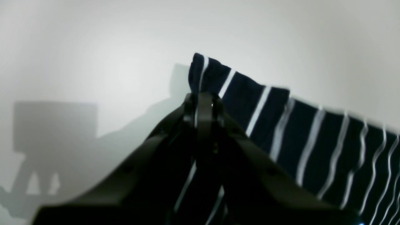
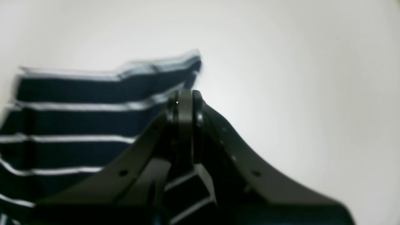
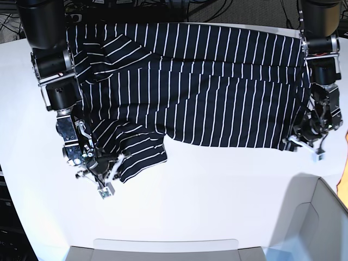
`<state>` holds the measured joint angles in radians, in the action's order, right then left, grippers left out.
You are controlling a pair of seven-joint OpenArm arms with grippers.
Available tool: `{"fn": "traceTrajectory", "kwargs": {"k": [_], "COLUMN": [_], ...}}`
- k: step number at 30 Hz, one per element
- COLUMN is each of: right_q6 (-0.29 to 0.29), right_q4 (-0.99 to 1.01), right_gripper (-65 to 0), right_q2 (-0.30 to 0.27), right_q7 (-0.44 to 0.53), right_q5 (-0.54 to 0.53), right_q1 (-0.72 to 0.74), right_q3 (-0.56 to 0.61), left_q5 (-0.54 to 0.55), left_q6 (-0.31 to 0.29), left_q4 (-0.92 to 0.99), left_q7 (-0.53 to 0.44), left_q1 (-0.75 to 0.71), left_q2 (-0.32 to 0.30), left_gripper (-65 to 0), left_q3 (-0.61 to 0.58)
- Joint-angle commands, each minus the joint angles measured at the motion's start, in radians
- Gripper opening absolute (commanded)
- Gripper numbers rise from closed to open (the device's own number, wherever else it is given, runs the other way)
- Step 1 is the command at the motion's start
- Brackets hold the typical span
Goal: Fold the T-shirt properly
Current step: 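Grasp the hem corners with the left and right grippers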
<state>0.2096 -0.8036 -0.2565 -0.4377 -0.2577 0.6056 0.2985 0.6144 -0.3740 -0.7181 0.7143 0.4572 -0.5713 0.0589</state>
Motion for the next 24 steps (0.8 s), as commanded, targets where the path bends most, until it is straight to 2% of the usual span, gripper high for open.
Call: {"fn": "traceTrajectory", "kwargs": {"k": [1, 7, 14, 15, 20, 22, 24], "right_q6": [-0.002, -0.002, -0.012, -0.014, -0.060, -0.060, -0.060], "right_q4": [-0.027, -0.041, -0.026, -0.012, 0.066, 0.102, 0.165], "right_gripper": [-65.0, -65.0, -65.0, -63.6, -39.6, -34.9, -34.5], "right_q2": [-0.007, -0.008, -0.022, -0.022, -0.020, -0.019, -0.014], "right_q7": [0.023, 0.021, 0.021, 0.021, 0.023, 0.049, 0.118], "right_q5": [-0.004, -0.004, -0.004, -0.004, -0.004, -0.004, -0.004], "right_q1": [0.038, 0.038, 0.052, 0.060, 0.076, 0.078, 0.081], "right_q3": [-0.006, -0.006, -0.008, -0.008, -0.057, -0.055, -0.055], "left_q5": [0.009, 0.009, 0.009, 0.009, 0.009, 0.009, 0.009], "left_q6": [-0.006, -0.007, -0.007, -0.007, -0.007, -0.007, -0.007], "left_q4": [-0.018, -0.091, -0.150, -0.150, -0.150, -0.150, -0.150], "left_q7": [0.000, 0.057, 0.055, 0.055, 0.054, 0.052, 0.051], "left_q1": [0.027, -0.004, -0.044, -0.044, -0.044, -0.044, -0.044], "left_q2": [-0.028, -0.031, -0.029, -0.028, -0.028, -0.028, -0.028], "left_gripper": [-65.0, -65.0, -65.0, -65.0, -65.0, -65.0, -65.0], "left_q3": [0.032, 0.097, 0.114, 0.112, 0.112, 0.112, 0.112]}}
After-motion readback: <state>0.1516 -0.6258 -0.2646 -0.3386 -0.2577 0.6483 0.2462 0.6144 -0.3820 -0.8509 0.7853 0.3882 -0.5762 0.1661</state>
